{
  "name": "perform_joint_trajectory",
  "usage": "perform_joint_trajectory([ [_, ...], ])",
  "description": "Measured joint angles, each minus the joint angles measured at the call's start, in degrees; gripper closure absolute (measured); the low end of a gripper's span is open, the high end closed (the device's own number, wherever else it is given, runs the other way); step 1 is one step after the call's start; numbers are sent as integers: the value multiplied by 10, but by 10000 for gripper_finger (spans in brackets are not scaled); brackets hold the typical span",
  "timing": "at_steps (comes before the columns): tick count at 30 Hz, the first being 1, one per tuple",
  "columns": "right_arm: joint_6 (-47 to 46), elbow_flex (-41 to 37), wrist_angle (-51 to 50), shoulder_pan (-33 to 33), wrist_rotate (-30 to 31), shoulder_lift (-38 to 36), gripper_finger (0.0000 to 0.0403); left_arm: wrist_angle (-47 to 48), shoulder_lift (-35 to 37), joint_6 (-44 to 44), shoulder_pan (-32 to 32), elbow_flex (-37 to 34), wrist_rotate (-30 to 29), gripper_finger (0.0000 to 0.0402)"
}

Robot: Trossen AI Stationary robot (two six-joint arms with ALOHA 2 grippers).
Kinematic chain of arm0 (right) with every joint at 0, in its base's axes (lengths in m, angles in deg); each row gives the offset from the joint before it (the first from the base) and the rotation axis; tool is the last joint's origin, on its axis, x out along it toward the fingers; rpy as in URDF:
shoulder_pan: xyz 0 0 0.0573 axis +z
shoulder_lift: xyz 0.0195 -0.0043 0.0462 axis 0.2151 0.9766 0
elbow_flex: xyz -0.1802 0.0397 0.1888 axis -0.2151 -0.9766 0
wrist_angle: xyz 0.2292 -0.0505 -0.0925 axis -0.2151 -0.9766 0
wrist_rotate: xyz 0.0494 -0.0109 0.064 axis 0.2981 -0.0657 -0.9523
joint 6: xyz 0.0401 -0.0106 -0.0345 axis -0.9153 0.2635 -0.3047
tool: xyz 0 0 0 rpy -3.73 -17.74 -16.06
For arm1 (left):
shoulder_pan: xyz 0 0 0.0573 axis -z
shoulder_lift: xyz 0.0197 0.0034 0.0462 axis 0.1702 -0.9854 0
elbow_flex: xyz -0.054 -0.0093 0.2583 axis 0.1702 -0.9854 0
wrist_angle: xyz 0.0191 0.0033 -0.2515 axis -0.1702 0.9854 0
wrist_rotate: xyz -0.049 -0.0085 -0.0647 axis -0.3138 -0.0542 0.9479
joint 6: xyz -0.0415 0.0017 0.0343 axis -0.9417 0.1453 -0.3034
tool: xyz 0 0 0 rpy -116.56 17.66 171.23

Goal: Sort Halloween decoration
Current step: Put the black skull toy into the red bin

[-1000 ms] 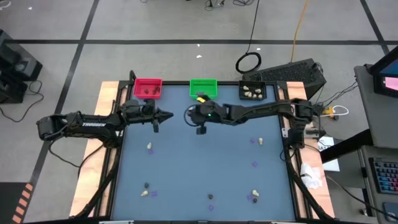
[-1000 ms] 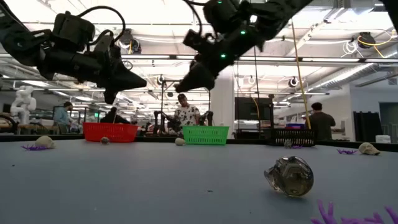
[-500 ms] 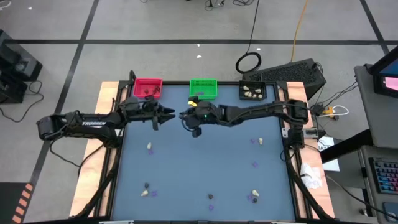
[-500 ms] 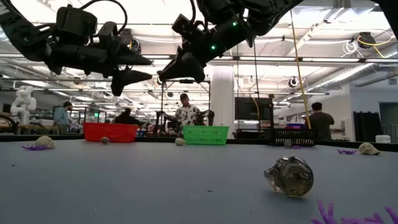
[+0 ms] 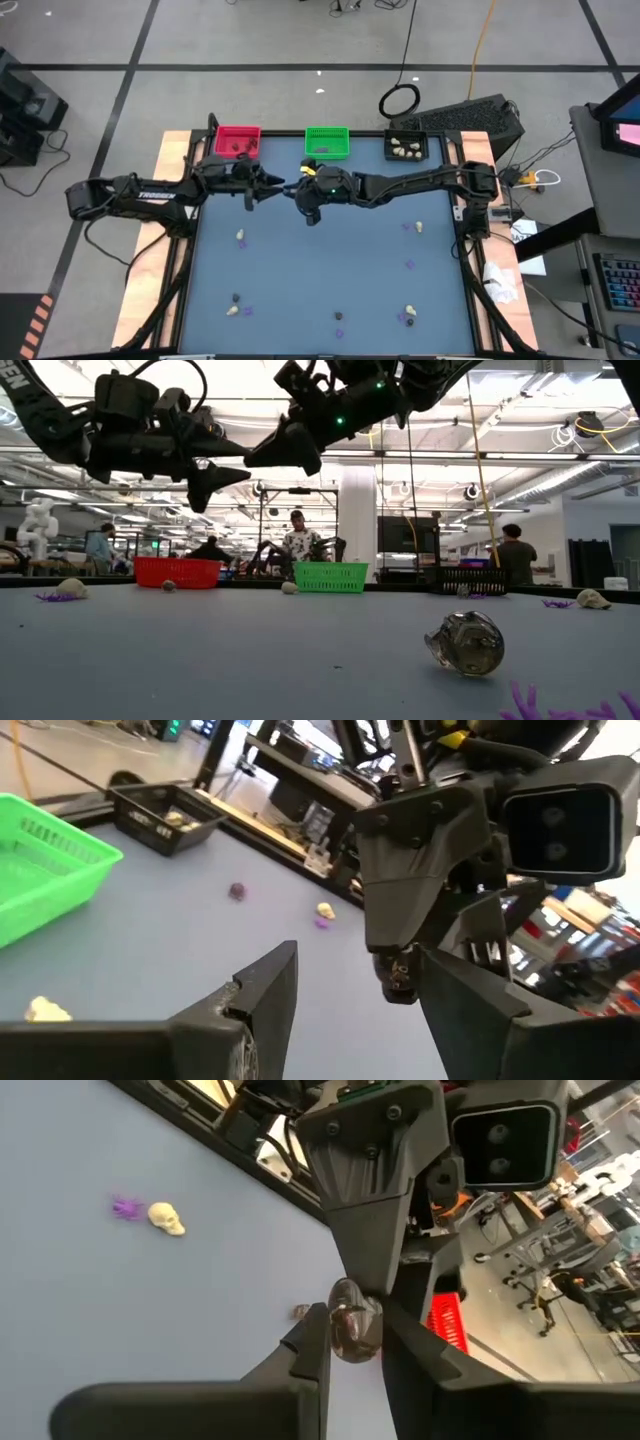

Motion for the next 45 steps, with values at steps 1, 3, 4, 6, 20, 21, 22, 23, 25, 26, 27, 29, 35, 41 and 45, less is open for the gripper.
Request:
perform_joint_trajectory([
  [1,-1,0,0,1,-1,1,353,0,-3,0,0,0,8,200],
  [3,-3,-1,2,2,-3,1,353,-1,-5,0,1,0,21,200],
  [4,-3,-1,5,3,-4,2,353,-3,-5,2,1,0,25,201],
  [6,-3,-1,9,3,-5,2,353,-6,-5,9,2,2,25,201],
  [20,-10,1,22,0,7,2,353,-4,-6,2,-23,1,137,201],
  [21,-10,1,21,1,6,2,353,-5,-6,-5,-23,2,127,201],
  [22,-9,1,20,1,6,2,353,-7,-5,-14,-24,1,116,201],
  [23,-9,1,20,1,6,2,353,-8,-5,-15,-24,1,106,201],
  [25,-9,1,19,0,5,2,353,-9,-5,-20,-24,2,95,197],
  [26,-9,1,19,0,5,2,353,-9,-5,-26,-23,2,91,193],
  [27,-9,1,18,0,5,2,353,-8,-5,-31,-23,4,90,187],
  [29,-9,1,17,0,4,2,353,-8,-5,-32,-21,8,86,174],
  [35,-8,1,17,1,3,2,353,2,-7,-20,-5,25,75,149],
  [41,-6,1,18,1,2,2,353,11,-34,-2,8,36,55,149],
  [45,-6,1,18,1,2,2,353,6,-48,-2,7,43,47,149],
])
